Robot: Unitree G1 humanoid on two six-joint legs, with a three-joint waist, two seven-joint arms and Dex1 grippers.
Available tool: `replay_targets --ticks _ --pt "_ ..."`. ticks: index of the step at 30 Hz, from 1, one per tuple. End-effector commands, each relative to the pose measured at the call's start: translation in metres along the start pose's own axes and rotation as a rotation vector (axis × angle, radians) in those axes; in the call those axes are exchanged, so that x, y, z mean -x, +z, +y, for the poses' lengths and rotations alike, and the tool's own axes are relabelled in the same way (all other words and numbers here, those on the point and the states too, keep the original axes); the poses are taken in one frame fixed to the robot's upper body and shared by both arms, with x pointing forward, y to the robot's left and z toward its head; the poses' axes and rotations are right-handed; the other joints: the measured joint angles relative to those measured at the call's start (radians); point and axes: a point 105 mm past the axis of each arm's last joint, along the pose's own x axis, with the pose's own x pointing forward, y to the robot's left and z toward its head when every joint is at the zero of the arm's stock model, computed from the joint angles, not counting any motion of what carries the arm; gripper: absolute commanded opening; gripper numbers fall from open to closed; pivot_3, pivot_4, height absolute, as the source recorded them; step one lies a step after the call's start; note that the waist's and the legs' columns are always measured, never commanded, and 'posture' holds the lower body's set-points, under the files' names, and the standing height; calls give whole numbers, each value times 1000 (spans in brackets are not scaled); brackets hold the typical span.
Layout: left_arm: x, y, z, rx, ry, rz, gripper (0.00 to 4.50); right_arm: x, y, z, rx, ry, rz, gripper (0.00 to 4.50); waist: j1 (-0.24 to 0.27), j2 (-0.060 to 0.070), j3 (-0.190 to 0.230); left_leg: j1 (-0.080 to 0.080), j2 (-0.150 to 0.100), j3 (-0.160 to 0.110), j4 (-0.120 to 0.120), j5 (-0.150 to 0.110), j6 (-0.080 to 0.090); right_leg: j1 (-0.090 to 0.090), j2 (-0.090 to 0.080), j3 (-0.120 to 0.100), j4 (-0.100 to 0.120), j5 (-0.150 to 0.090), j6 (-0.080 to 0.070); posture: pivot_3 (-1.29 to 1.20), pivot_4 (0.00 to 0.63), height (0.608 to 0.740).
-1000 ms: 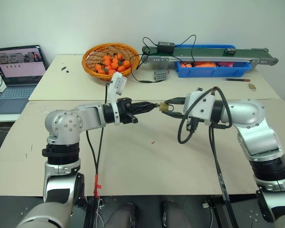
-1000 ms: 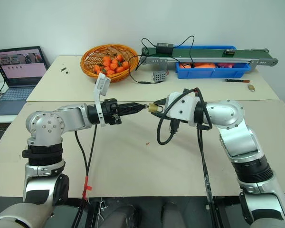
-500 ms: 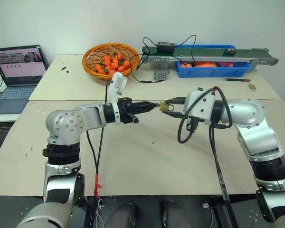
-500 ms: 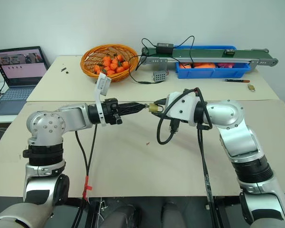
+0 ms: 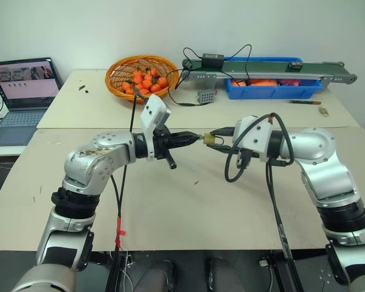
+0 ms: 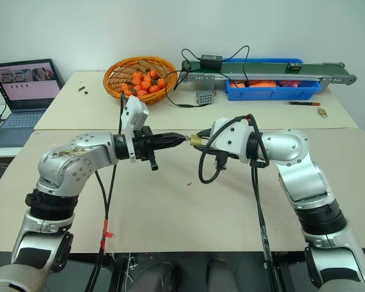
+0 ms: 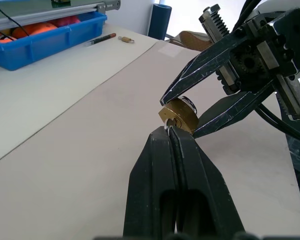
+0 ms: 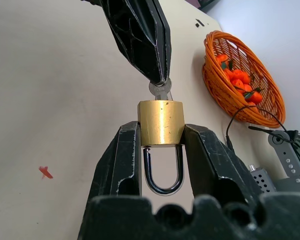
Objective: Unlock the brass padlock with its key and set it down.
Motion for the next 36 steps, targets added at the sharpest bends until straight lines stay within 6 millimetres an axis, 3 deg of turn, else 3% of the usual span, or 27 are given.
replay_targets --ticks 1,8,11,21,29,36 --pt "5 -6 10 10 44 26 31 8 29 -13 79 -58 -90 876 0 0 0 0 0 0 0 0 0 0 0 0 0 0 0 0 150 740" --pt "4 -9 17 357 81 25 31 8 29 -13 80 -56 -91 876 2 0 0 0 0 0 0 0 0 0 0 -1 0 0 0 0 150 740" --pt "2 -1 13 465 46 -8 747 8 30 -13 83 -55 -91 876 0 0 0 0 0 0 0 0 0 0 1 -1 0 0 0 0 150 740" --pt "6 21 15 634 18 -123 4331 8 31 -14 89 -50 -93 876 2 0 0 0 0 0 1 0 0 0 0 -1 0 0 0 0 150 740" --pt "2 32 5 679 -35 -148 4331 8 29 -13 89 -47 -86 876 4 0 0 0 0 0 1 0 0 0 0 -1 0 0 0 0 150 740" --pt "-3 21 -11 687 -87 -90 4331 9 27 -15 96 -53 -77 876 4 0 0 0 0 0 1 0 0 0 0 -1 0 0 0 0 150 740"
